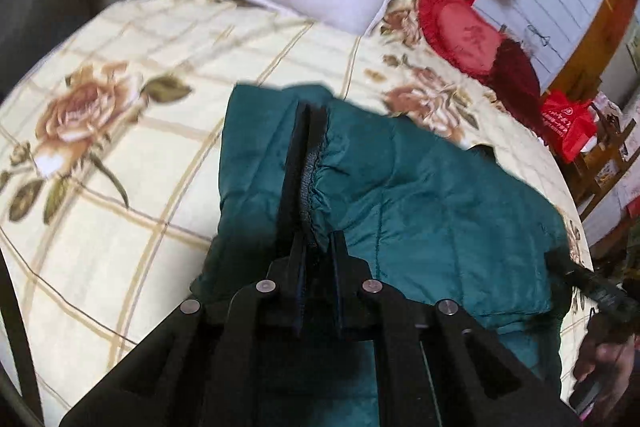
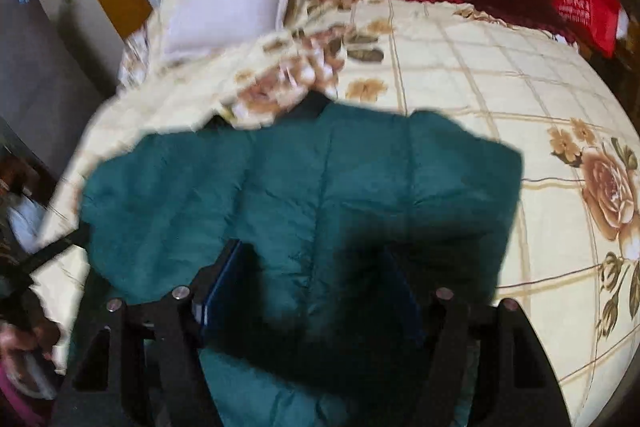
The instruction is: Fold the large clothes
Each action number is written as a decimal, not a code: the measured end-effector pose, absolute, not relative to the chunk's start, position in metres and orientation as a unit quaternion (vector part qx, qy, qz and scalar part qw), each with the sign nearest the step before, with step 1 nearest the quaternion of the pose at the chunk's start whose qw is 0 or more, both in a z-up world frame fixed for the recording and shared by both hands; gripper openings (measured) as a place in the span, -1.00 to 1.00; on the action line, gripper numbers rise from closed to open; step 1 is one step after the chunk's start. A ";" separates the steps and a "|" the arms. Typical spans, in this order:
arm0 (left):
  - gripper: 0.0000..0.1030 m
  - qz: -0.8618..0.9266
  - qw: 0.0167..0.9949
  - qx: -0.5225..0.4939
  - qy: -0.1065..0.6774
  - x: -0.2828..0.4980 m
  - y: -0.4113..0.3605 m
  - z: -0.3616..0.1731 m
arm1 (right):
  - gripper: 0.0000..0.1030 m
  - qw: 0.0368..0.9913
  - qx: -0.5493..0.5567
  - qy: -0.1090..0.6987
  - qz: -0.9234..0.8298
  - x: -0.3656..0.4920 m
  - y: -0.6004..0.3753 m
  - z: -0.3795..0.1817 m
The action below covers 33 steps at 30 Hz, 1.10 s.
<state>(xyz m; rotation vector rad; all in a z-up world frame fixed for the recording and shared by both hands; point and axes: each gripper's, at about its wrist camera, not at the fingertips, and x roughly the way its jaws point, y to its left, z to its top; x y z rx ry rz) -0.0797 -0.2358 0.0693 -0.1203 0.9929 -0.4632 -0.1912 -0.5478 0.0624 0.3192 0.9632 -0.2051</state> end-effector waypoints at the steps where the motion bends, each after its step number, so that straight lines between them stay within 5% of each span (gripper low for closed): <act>1: -1.00 -0.220 0.849 -0.061 0.477 -0.078 -0.237 0.065 | 0.43 0.869 0.132 0.463 -0.109 -0.187 -0.542 0.055; 4: -1.00 -0.220 0.847 -0.064 0.480 -0.079 -0.236 0.065 | 0.43 0.869 0.109 0.468 -0.119 -0.183 -0.538 0.053; 6: -0.73 -0.208 0.849 -0.052 0.483 -0.080 -0.236 0.071 | 0.43 0.866 0.116 0.471 -0.121 -0.185 -0.540 0.062; 11: -0.61 -0.197 0.875 -0.042 0.440 -0.088 -0.232 0.099 | 0.43 0.883 0.146 0.435 -0.103 -0.200 -0.535 0.096; 24: -0.50 -0.194 0.873 -0.004 0.448 -0.064 -0.276 0.059 | 0.48 0.881 0.056 0.457 -0.107 -0.161 -0.466 0.056; 33: -0.49 -0.186 0.876 0.020 0.444 -0.065 -0.284 0.054 | 0.52 0.888 0.098 0.441 -0.088 -0.177 -0.485 0.080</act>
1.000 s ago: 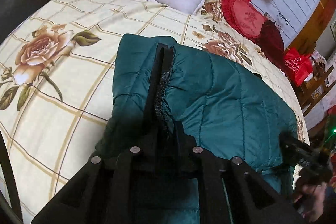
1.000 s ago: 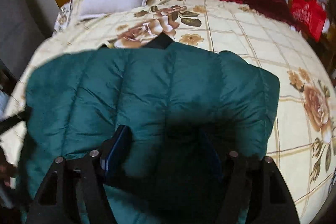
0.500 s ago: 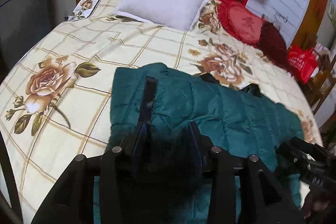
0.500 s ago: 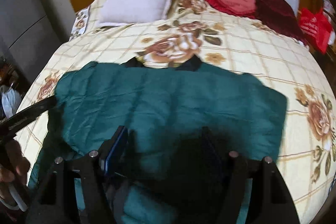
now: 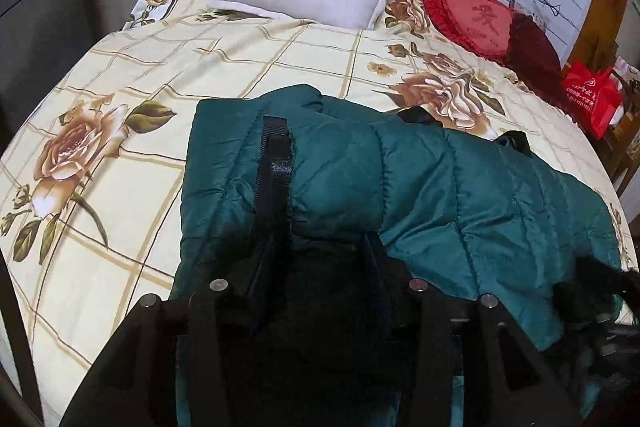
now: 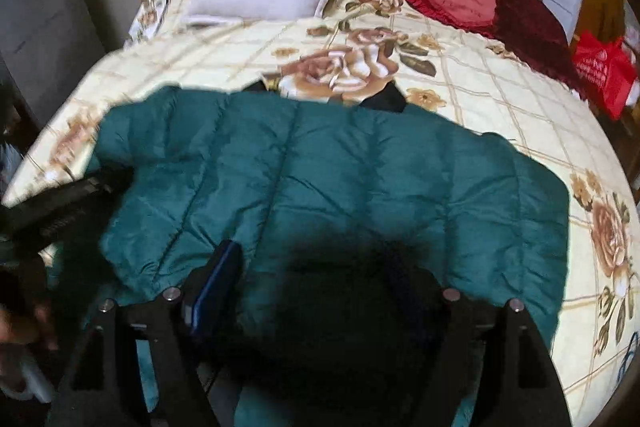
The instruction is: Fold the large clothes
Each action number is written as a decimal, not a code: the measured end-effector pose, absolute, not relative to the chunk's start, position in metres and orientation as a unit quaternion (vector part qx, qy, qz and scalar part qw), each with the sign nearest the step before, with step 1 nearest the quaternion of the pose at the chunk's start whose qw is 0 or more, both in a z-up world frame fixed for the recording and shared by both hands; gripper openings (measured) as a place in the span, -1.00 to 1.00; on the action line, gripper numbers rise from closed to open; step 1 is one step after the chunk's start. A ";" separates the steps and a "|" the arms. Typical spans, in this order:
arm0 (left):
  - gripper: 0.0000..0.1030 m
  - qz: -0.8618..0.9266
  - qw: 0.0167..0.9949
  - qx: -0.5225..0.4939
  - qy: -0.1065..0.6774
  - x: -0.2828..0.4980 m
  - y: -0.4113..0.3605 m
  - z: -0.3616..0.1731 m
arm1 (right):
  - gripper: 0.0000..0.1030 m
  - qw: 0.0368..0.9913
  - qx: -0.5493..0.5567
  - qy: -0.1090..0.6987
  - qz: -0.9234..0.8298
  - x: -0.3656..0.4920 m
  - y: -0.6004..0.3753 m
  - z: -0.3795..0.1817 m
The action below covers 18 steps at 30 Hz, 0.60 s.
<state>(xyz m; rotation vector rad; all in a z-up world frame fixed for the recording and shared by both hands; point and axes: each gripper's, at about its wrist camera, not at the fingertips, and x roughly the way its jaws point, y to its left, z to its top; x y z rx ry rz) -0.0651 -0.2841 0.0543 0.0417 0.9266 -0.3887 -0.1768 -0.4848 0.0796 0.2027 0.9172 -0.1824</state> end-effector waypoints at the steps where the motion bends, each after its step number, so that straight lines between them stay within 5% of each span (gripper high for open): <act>1: -0.49 -0.186 0.877 0.020 0.443 -0.065 -0.285 0.054 | 0.52 0.892 0.096 0.431 -0.095 -0.181 -0.489 0.086; 18: -0.45 -0.189 0.881 0.038 0.432 -0.066 -0.289 0.049 | 0.54 0.859 0.091 0.466 -0.191 -0.175 -0.546 0.060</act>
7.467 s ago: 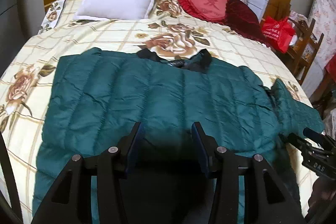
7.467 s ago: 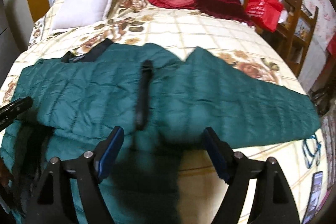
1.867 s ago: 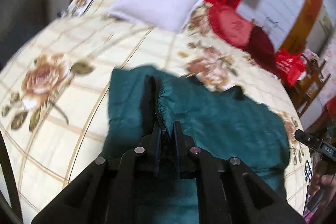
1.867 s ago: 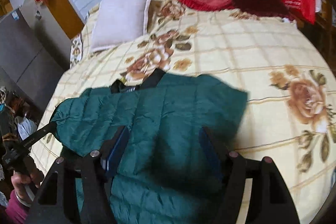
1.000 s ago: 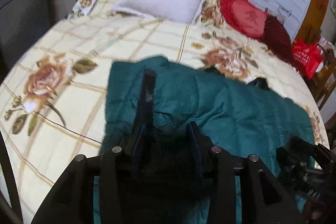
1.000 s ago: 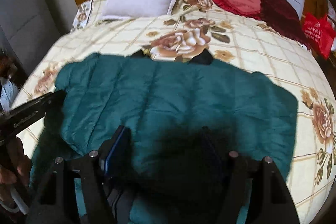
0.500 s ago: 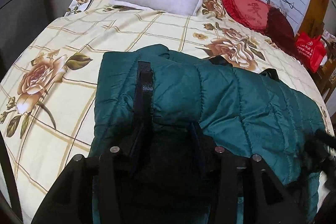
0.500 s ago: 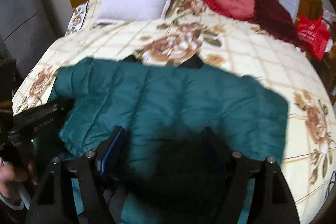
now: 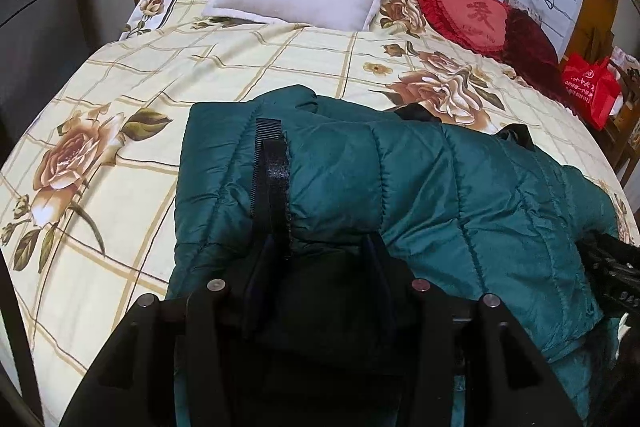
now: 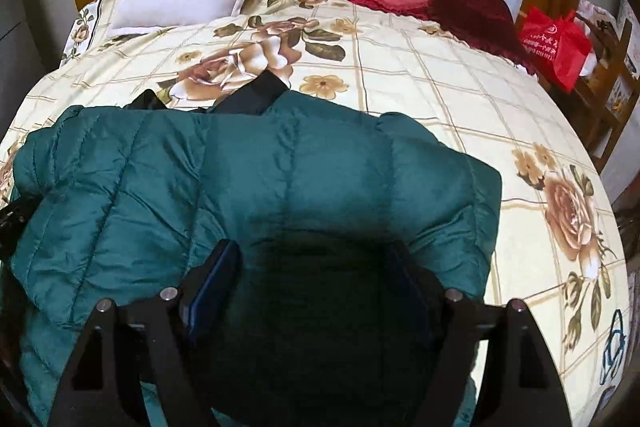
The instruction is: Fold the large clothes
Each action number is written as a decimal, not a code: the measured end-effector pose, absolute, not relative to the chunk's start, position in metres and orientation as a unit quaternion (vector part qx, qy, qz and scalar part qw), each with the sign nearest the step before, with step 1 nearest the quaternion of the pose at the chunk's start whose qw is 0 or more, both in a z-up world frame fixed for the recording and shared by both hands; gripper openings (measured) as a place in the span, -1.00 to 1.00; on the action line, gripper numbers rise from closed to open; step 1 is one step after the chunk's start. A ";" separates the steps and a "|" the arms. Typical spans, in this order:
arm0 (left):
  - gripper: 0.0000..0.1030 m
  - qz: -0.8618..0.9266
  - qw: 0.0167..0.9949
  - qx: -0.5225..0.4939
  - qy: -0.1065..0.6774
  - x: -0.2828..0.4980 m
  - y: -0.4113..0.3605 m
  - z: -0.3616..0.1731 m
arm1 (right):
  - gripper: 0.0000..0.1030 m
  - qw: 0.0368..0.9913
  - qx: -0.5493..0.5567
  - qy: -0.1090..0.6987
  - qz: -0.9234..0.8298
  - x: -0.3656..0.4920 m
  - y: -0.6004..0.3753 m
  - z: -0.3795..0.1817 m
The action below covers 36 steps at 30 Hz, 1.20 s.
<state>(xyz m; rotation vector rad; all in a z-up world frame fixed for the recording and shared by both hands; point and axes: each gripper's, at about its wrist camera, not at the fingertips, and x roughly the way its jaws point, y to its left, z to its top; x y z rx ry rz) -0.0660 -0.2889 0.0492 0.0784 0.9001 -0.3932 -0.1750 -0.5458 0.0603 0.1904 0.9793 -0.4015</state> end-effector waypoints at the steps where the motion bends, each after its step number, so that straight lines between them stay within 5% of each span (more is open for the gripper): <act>1: -0.45 -0.189 0.881 0.038 0.432 -0.066 -0.289 0.049 | 0.54 0.861 0.091 0.463 -0.192 -0.179 -0.543 0.067; 7: -0.45 -0.189 0.883 0.039 0.427 -0.067 -0.289 0.048 | 0.54 0.889 0.058 0.432 -0.143 -0.201 -0.498 0.093; 13: -0.45 -0.191 0.886 0.038 0.421 -0.068 -0.288 0.047 | 0.55 0.874 0.027 0.464 -0.139 -0.192 -0.472 0.058; 36: -0.44 -0.209 0.878 0.017 0.431 -0.072 -0.278 0.053 | 0.56 0.871 0.088 0.448 -0.181 -0.231 -0.539 0.059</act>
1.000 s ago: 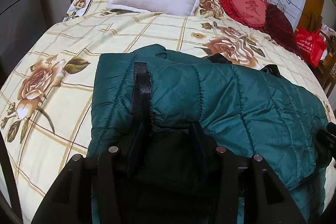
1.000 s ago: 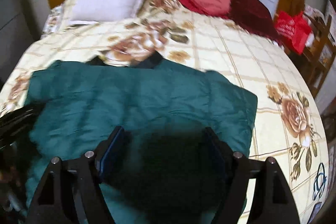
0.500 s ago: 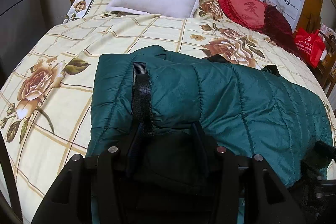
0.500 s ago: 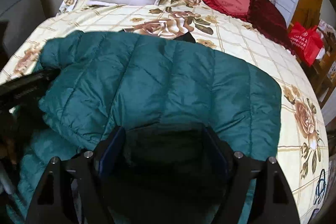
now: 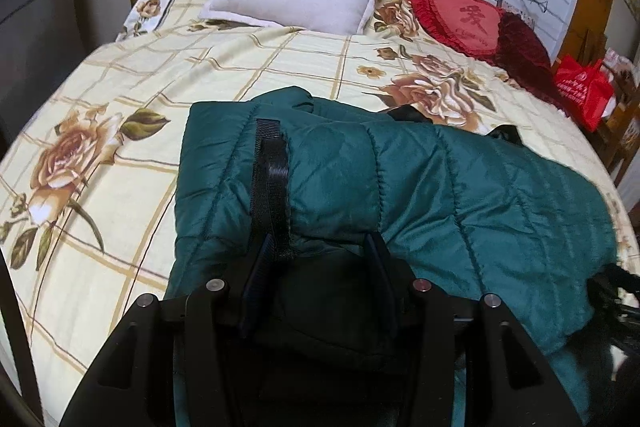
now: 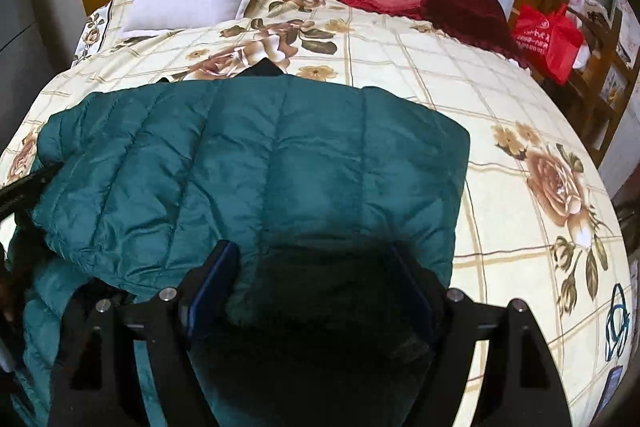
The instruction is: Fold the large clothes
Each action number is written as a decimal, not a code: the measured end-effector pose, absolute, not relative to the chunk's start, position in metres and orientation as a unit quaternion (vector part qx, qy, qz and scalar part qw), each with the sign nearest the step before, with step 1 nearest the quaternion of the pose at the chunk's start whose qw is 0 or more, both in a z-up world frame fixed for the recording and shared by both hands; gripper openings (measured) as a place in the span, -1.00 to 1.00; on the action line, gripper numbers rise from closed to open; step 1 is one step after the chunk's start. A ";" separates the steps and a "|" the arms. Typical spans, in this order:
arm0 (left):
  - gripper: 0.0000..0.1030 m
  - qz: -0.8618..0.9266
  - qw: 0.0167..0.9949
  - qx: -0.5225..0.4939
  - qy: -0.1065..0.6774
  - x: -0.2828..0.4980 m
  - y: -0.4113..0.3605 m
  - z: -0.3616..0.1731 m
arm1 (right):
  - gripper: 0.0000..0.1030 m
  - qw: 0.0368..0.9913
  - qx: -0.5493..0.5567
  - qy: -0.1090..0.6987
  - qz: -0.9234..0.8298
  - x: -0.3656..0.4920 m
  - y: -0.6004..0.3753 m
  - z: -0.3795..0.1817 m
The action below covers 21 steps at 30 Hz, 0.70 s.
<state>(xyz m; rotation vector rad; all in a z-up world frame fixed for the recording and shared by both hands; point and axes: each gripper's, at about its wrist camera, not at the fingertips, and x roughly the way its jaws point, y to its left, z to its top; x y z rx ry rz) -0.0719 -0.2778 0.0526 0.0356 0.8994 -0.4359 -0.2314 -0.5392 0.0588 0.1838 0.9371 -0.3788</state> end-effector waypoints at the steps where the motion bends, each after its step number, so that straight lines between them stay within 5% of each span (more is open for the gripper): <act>1: -0.44 -0.212 0.875 0.010 0.435 -0.073 -0.274 0.055 | 0.56 0.872 0.089 0.447 -0.181 -0.234 -0.540 0.061; 21: -0.44 -0.238 0.860 -0.020 0.451 -0.152 -0.193 0.079 | 0.57 0.857 0.127 0.454 -0.211 -0.312 -0.549 0.070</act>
